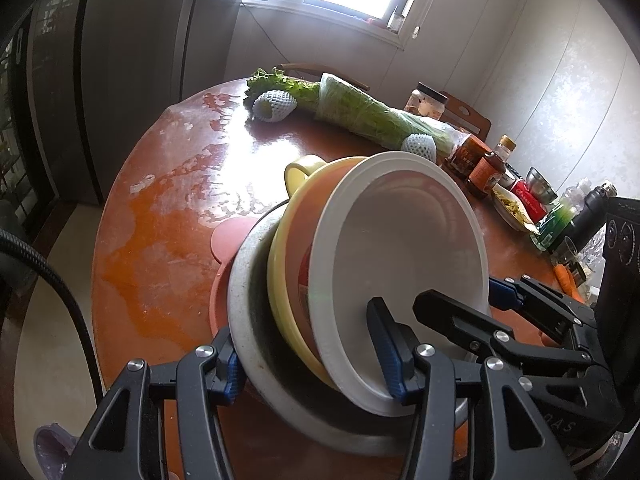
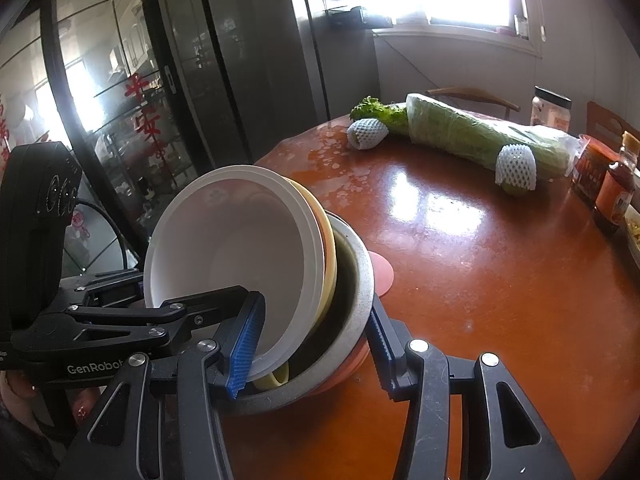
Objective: Organize plates and bowls
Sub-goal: 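Lower the nested bowl stack onto the steel pan with the left gripper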
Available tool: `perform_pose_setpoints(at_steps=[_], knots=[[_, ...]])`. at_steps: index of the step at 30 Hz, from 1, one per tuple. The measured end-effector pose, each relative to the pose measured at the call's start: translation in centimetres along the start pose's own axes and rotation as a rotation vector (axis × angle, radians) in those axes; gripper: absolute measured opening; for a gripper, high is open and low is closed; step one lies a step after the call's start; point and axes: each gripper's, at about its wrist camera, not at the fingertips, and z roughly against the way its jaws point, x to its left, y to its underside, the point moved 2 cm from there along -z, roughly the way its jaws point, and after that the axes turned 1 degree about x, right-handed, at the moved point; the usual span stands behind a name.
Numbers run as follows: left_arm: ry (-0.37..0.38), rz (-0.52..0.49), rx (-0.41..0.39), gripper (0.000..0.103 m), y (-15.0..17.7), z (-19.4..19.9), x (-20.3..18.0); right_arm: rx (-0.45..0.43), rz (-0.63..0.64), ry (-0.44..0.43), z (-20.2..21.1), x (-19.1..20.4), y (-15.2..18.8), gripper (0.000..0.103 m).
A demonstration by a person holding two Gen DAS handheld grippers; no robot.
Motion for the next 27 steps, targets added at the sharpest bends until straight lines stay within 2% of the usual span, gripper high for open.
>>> perform_pose_setpoints(at_steps=[27], knots=[[-0.007, -0.017, -0.002, 0.051, -0.49, -0.68, -0.07, -0.009, -0.014, 0.018, -0.80, -0.75, -0.23, 0.052]])
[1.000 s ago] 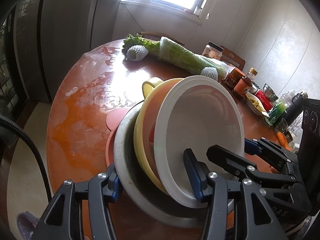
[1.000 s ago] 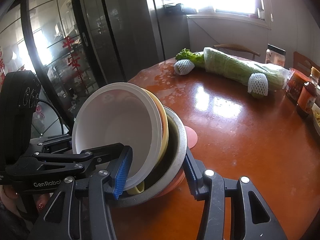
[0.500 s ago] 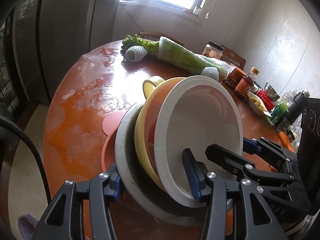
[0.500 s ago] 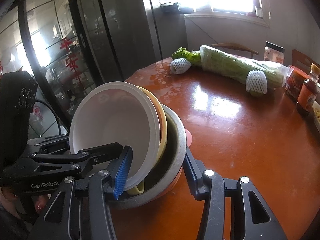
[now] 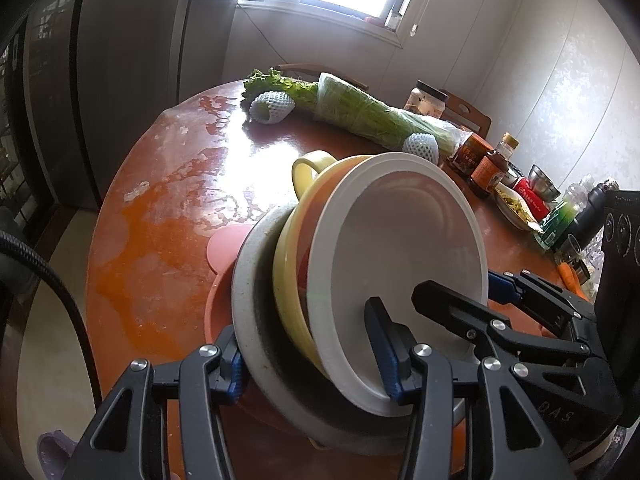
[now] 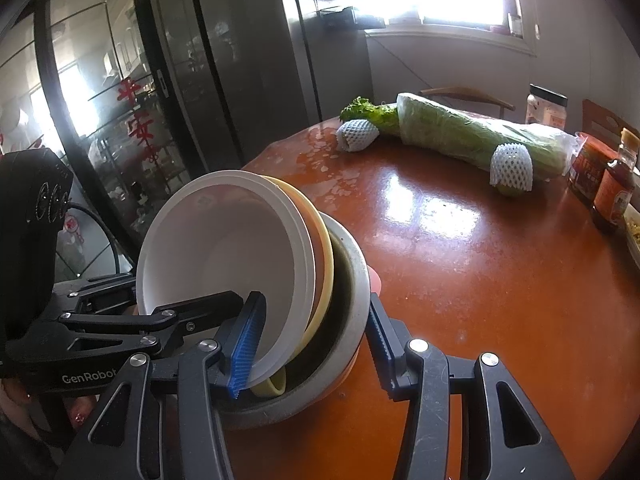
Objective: Organize plates and bowls
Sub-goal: 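Lower the nested bowl stack onto the steel pan with the left gripper, then open the left gripper to release the bowl stack and withdraw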
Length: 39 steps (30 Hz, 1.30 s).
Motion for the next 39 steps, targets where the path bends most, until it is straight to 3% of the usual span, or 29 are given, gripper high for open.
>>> perform_pose_setpoints(at_steps=[24, 39], knots=[[0.001, -0.015, -0.037, 0.054, 0.0, 1.2, 0.4, -0.008, 0.017, 0.038, 0.5, 0.4, -0.3, 0.052], [0.002, -0.007, -0.087, 0.065, -0.3, 2.8, 0.5, -0.026, 0.009, 0.051, 1.1, 0.4, -0.8, 0.058]])
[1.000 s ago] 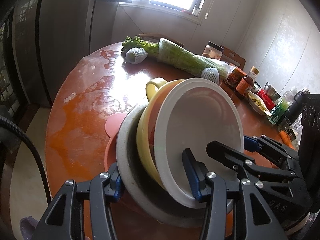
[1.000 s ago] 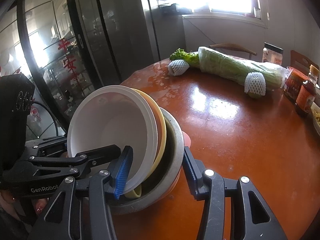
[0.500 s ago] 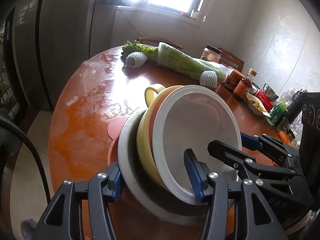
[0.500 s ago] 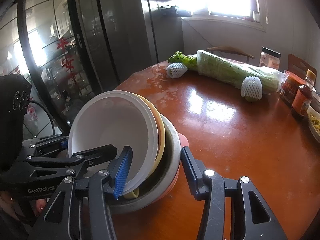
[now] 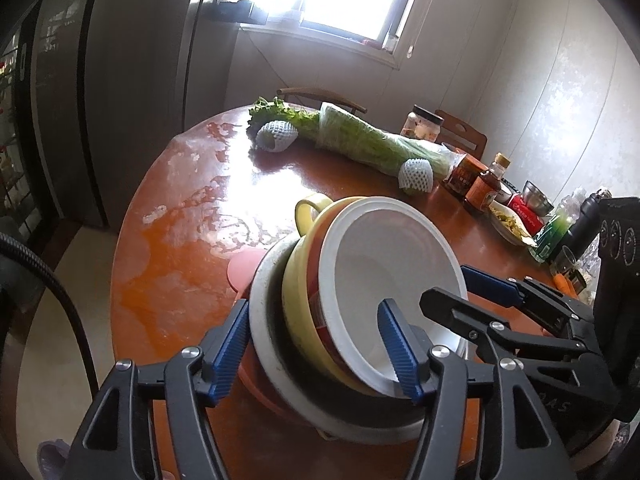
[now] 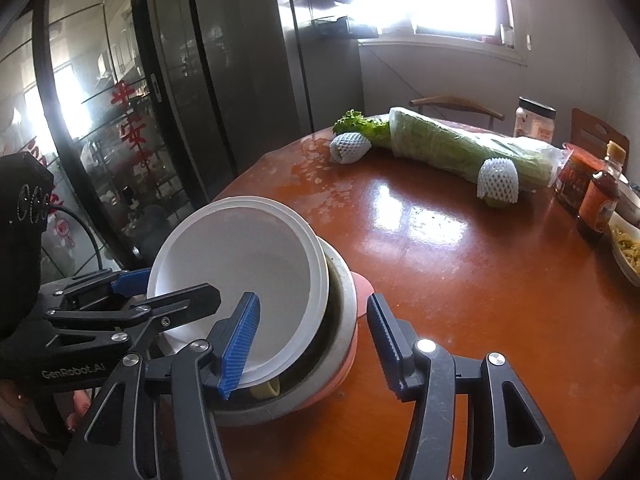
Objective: Organize plates and bowls
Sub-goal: 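Open the left gripper to release the bowl stack and withdraw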
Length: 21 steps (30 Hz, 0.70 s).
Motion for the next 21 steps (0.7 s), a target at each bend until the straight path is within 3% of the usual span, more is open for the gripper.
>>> perform_pose_setpoints(at_steps=[5, 21], knots=[[0.001, -0.002, -0.047, 0.072, -0.2, 1.1, -0.2, -0.009, 0.002, 0.006, 0.4, 0.1, 0.0, 0.060], [-0.002, -0.022, -0.114, 0.077, 0.0, 3.2, -1.1, -0.035, -0.001, 0.029, 1.5, 0.1, -0.3, 0.065]])
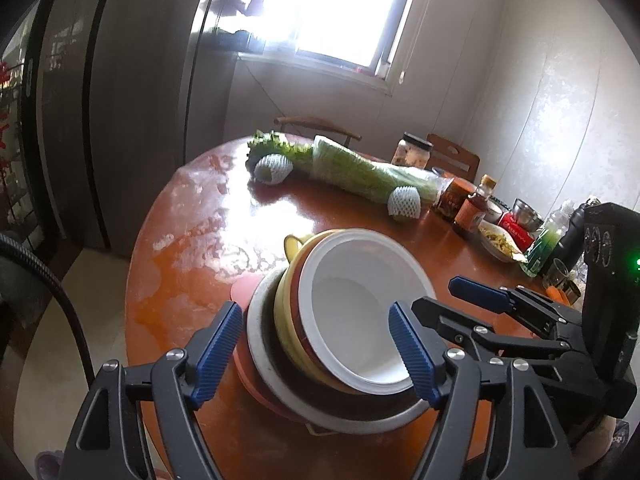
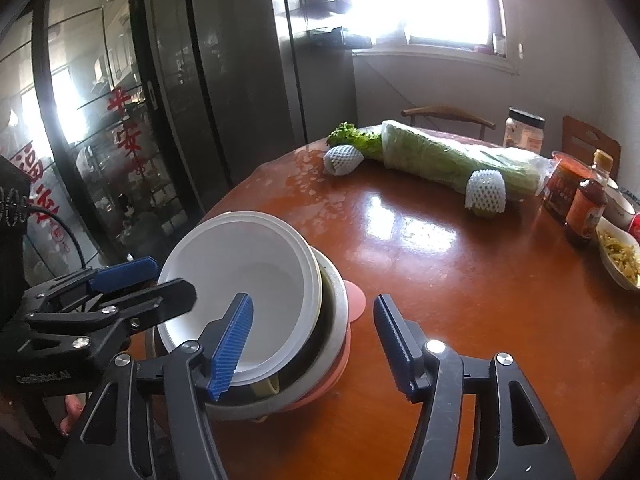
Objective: Organize plates and bowls
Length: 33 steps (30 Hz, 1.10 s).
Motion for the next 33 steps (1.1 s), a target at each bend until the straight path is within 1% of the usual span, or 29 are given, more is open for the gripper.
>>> perform_pose_setpoints(at_steps=[6, 11, 15, 17, 20, 22, 27, 33], knots=[[-0.005, -0.011, -0.023, 0.082, 0.2, 1.2, -0.7, -0.023, -0.001, 0.007, 1.2, 0.1, 0.1, 0.067], [-0.044, -0.002, -0.034, 0.085, 0.9, 2.2, -1.3, -0.045, -0.002, 0.013, 2.6, 0.1, 0.2, 0.069], [-0.071, -0.002, -0.033, 0.086, 1.3, 2.8, -1.7, -0.058, 0.002, 0.019, 3.7, 0.2, 0.6, 0.069], [-0.075, 0.003, -0.041, 0.087, 1.5, 3.3, -1.9, -0.066, 0.008, 0.021, 4.4, 0.3, 1.0, 0.072], [-0.081, 0.012, -0.048, 0.088, 1.8, 3.8, -2.5, -0.071, 0.014, 0.027, 5.4, 0.3, 1.6, 0.072], [-0.084, 0.010, -0.036, 0.090, 2.1, 4.0, -2.8, -0.064, 0.016, 0.035, 5.9, 0.1, 2.1, 0.072], [-0.113, 0.021, -0.041, 0.090, 2.8, 5.0, -3.4, -0.079, 0.003, 0.035, 7.7, -0.4, 3.5, 0.073], [-0.146, 0.020, -0.038, 0.090, 4.2, 5.4, -4.5, -0.072, 0.008, 0.041, 8.9, -0.6, 5.0, 0.074]])
